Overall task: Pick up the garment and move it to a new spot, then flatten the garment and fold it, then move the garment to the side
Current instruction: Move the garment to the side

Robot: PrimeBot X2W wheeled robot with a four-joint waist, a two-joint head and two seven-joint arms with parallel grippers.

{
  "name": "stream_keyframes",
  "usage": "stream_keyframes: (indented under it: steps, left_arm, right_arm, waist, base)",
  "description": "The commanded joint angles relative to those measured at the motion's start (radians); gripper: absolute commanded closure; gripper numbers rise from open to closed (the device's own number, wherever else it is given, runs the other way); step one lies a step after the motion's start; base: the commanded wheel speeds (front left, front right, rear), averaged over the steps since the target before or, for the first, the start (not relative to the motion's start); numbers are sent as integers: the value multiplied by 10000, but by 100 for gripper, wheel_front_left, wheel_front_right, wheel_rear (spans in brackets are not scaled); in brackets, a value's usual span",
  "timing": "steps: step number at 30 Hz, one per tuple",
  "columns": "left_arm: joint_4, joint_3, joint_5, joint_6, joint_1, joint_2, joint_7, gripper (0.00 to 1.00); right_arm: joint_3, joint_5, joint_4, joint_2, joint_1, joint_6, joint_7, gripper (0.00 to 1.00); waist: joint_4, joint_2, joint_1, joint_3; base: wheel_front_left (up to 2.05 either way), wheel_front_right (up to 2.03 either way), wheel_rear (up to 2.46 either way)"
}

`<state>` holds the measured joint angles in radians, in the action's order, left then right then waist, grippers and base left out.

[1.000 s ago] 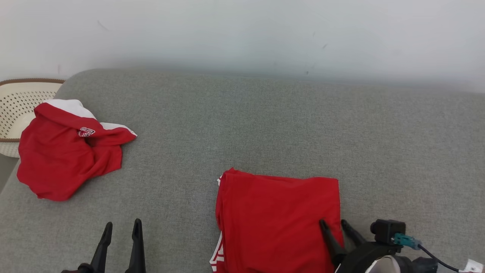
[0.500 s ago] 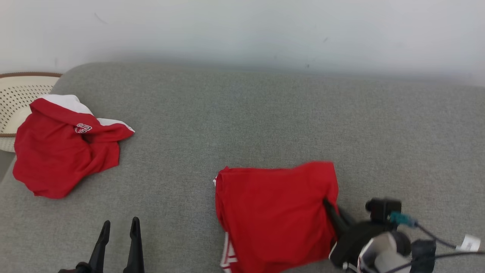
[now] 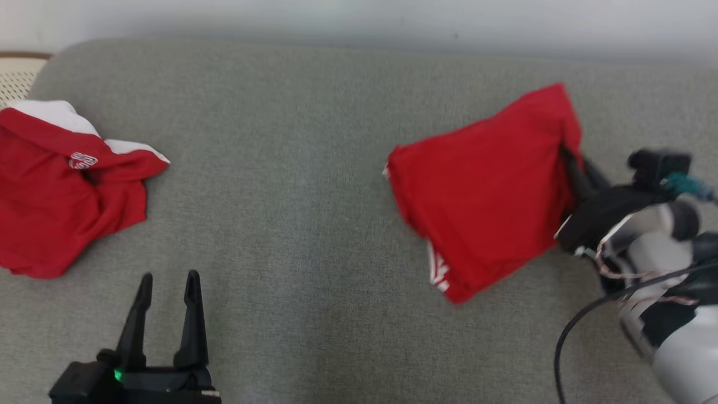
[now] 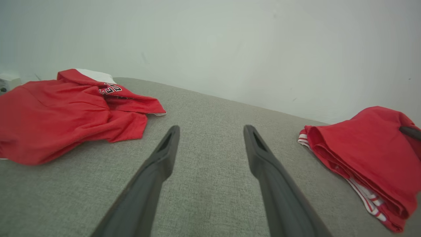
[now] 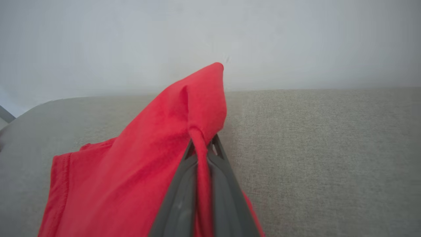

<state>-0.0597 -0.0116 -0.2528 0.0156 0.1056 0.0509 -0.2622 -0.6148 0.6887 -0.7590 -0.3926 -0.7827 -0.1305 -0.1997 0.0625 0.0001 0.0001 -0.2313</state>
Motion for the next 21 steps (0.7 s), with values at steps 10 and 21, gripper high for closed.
stream_keyframes:
  steps: [10,21]
  left_arm:
    - [-1692,475,701,70,603,0,-28,0]
    - [-2921,843,1039,163,756,168,-28,0]
  right_arm:
    - [-166,171,-743,-1629,-1967,-6,-7,100]
    - [-610,98,-1109,-2862,-3314,-6,280,100]
  waist:
    - [-591,-1,-1,-1681]
    - [-1107,-1,-1,-2484]
  base:
    - [0,0,0]
    - [0,0,0]
